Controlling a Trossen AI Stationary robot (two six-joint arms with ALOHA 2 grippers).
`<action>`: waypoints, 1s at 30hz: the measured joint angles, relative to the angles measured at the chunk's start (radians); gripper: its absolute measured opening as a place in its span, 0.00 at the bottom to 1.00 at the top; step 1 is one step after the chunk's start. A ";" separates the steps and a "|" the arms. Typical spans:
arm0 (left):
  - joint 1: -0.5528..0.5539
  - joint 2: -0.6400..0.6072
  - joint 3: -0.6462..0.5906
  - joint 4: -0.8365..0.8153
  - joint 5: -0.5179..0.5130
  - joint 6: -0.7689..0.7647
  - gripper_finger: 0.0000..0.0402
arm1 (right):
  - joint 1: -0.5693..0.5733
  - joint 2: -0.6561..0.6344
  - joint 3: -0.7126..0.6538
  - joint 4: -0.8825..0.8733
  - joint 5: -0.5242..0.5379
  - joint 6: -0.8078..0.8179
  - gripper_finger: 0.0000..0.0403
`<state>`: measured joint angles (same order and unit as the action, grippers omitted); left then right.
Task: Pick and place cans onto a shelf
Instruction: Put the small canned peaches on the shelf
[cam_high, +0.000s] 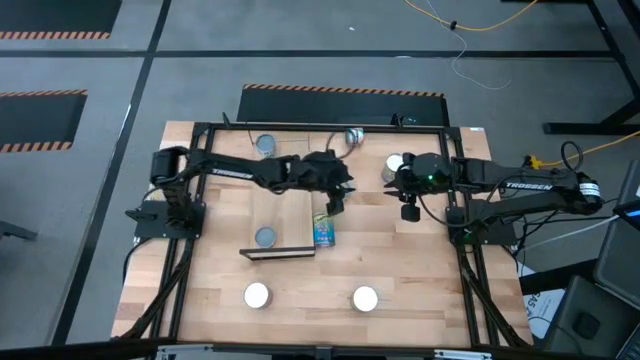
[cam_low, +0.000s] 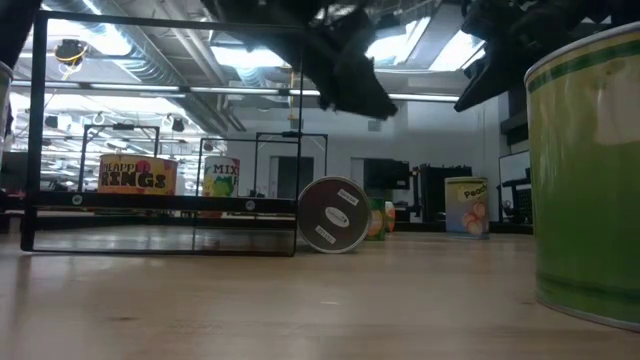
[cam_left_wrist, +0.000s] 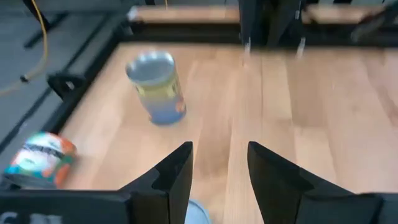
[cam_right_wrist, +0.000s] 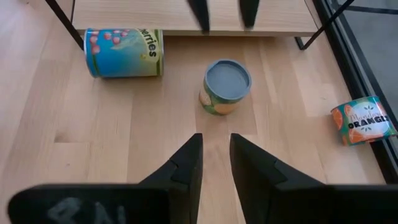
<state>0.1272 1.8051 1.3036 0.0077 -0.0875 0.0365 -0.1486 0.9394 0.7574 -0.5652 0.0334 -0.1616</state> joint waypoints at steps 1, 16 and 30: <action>0.000 0.015 0.017 -0.028 0.000 0.000 0.36 | 0.000 0.000 0.000 0.000 0.000 0.000 0.21; 0.000 0.112 0.038 -0.171 -0.009 0.000 0.36 | 0.000 0.001 0.000 -0.001 0.000 0.000 0.21; 0.006 0.218 0.040 -0.156 -0.096 0.000 0.36 | 0.000 0.001 0.001 -0.003 0.000 0.000 0.21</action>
<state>0.1329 2.0232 1.3441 -0.1480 -0.1832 0.0364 -0.1486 0.9405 0.7582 -0.5682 0.0335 -0.1612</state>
